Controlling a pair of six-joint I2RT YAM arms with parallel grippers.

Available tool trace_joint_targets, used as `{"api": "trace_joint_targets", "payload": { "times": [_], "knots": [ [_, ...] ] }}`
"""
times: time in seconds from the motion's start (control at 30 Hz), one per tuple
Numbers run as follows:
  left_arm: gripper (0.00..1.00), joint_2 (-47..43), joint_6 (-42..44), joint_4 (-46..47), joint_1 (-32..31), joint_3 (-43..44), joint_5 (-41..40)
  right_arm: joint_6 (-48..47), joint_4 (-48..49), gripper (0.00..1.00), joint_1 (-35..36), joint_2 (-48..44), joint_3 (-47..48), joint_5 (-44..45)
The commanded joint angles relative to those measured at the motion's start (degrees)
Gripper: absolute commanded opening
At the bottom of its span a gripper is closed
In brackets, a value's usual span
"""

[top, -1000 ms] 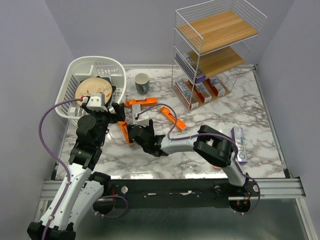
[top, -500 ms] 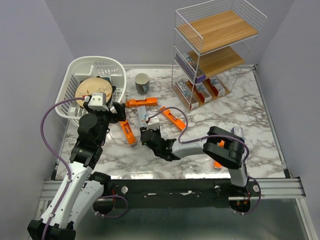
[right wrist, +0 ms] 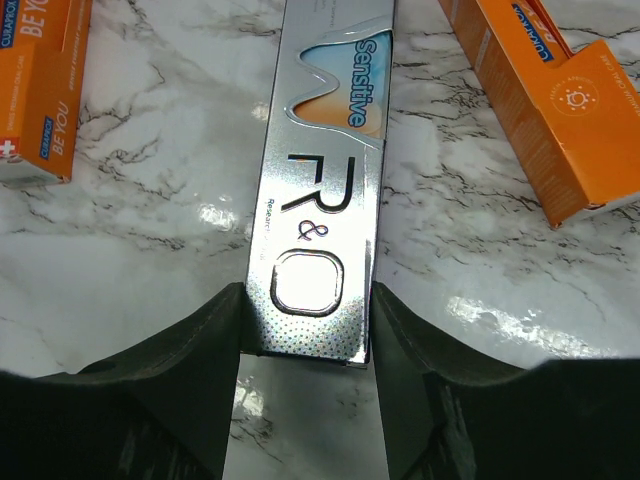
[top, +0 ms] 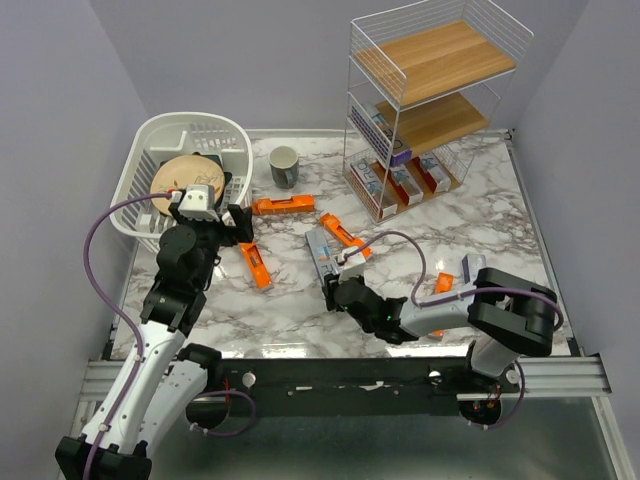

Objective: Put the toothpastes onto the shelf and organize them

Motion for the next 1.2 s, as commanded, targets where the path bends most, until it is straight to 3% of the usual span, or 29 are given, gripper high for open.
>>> {"api": "trace_joint_targets", "payload": {
  "times": [0.0,0.27,0.47,0.63,0.8,1.0,1.17],
  "knots": [
    [0.99,0.38,0.17,0.77,0.34,0.05,1.21,0.06,-5.31,0.6,0.77,-1.62,-4.79,1.32],
    [0.99,0.83,0.34,0.68,0.34,-0.03,0.95,1.99,-0.66,0.76,2.0,0.66,-4.53,4.22],
    [0.99,1.18,0.34,0.68,0.34,0.05,1.21,4.2,4.34,0.75,2.52,3.91,-4.88,7.65],
    [0.99,1.44,0.26,0.68,0.34,0.05,1.3,3.49,7.52,0.72,2.7,7.34,-4.8,7.47],
    [0.99,1.79,0.26,0.68,0.34,0.14,1.38,2.44,7.87,0.62,3.49,7.87,-4.62,8.09],
    [0.99,2.14,0.26,0.59,0.34,0.23,1.56,-0.11,5.42,0.51,3.93,0.94,-6.37,7.65],
    [0.99,2.23,0.34,0.59,0.34,0.23,1.47,-1.6,-2.38,0.49,4.02,-8.19,-7.43,5.37]
  ]
}}
